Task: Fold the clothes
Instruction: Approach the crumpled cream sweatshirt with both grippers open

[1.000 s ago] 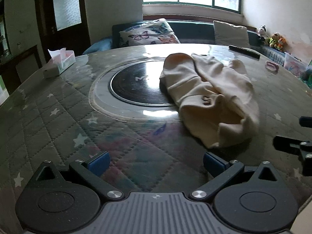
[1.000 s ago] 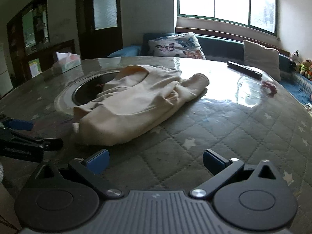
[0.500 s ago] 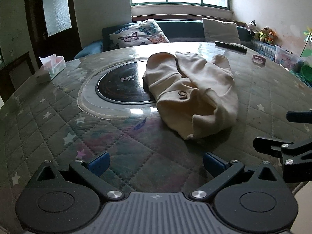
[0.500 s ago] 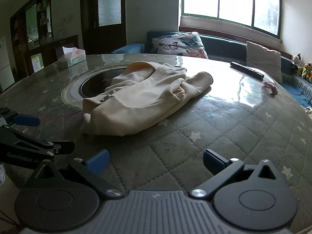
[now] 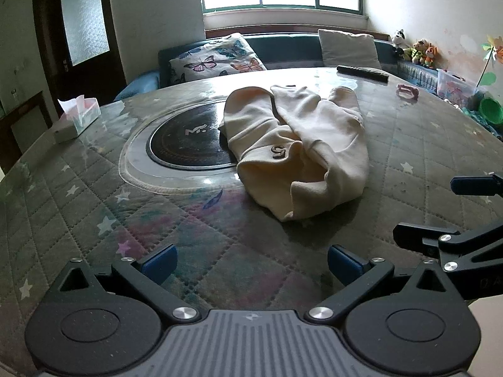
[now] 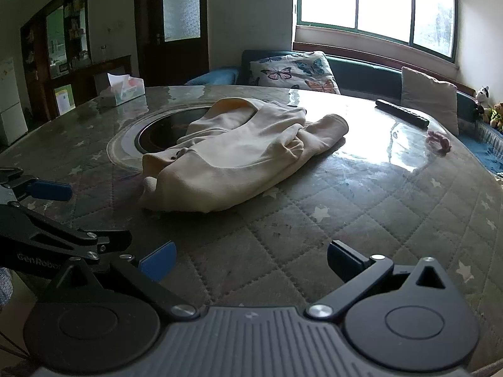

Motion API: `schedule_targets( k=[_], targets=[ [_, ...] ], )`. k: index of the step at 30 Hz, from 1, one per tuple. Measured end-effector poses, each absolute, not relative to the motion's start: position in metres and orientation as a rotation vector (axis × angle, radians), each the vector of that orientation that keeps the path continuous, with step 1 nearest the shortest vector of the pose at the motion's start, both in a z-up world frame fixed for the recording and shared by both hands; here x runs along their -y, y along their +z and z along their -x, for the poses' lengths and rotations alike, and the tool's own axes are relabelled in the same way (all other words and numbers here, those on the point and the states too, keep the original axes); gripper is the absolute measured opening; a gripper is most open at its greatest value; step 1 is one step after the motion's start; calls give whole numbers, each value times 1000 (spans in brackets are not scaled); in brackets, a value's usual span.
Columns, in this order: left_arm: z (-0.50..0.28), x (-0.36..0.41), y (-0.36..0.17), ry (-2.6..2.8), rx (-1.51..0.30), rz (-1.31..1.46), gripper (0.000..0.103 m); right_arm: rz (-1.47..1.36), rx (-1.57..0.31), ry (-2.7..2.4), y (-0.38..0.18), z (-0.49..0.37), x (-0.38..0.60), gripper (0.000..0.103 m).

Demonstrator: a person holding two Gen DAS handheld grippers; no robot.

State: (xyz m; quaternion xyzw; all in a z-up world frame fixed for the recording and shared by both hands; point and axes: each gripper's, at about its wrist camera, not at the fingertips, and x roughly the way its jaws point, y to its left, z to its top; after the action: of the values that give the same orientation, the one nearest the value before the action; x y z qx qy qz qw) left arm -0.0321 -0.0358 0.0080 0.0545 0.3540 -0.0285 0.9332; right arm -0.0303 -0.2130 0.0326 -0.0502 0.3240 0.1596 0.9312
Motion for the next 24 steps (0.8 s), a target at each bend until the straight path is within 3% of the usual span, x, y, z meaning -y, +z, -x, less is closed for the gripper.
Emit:
schedule_targets(
  k=[24],
  targets=[
    [32,38,8,-50,-726,-119,103,94,-665,329,32,30,215,103]
  ],
)
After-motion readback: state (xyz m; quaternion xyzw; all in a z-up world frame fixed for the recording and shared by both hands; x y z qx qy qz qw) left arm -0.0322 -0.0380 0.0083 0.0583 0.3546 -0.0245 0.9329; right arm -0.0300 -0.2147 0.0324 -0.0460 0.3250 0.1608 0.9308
